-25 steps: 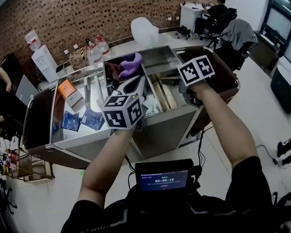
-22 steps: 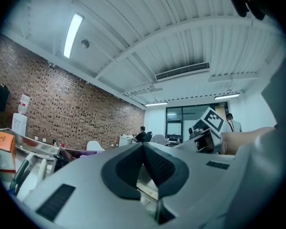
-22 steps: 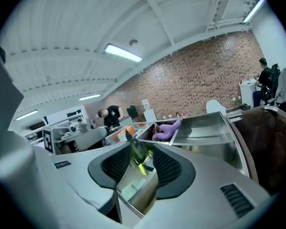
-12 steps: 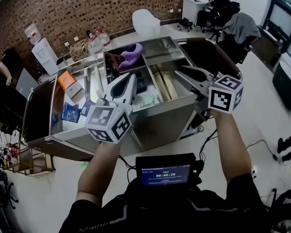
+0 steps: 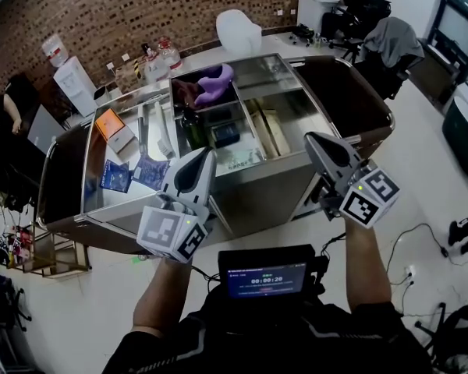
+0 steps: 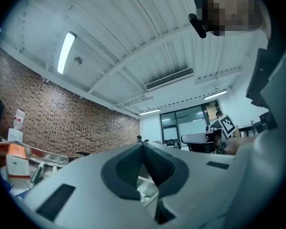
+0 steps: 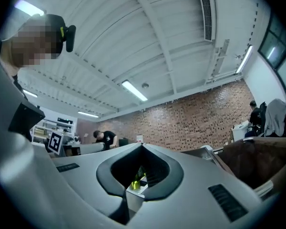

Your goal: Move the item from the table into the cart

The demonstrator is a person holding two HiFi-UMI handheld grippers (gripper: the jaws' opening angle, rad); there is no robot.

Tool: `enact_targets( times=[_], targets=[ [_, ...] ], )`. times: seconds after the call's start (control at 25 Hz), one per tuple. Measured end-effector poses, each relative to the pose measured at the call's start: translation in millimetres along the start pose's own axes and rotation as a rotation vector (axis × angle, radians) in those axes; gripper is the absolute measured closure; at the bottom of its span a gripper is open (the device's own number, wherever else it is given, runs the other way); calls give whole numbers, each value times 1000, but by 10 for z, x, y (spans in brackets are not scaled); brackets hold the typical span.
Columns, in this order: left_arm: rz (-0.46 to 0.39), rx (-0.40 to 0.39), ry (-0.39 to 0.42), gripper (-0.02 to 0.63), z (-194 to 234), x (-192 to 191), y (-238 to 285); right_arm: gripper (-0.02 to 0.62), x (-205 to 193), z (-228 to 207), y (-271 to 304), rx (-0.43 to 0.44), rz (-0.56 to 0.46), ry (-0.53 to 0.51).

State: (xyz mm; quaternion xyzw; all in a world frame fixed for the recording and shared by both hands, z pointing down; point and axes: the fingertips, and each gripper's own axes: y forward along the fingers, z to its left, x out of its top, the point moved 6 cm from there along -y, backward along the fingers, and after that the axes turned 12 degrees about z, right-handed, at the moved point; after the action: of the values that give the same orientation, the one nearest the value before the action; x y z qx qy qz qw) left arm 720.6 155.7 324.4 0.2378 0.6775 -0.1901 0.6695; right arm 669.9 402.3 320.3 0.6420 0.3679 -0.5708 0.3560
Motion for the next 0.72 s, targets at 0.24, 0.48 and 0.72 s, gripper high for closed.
enact_targets(
  times=[0.24,0.48,0.72],
  targets=[
    [20,9,25,604,-37,-272,-110,594,-220,21,-77,-16,26,26],
    [29,-3,20,604,-79,-291,-142,594,-254,43,-123,-15,27,31],
    [37,5,3,604,-42,-325,-141,594,-308,71,-60,-15,46,13]
  ],
)
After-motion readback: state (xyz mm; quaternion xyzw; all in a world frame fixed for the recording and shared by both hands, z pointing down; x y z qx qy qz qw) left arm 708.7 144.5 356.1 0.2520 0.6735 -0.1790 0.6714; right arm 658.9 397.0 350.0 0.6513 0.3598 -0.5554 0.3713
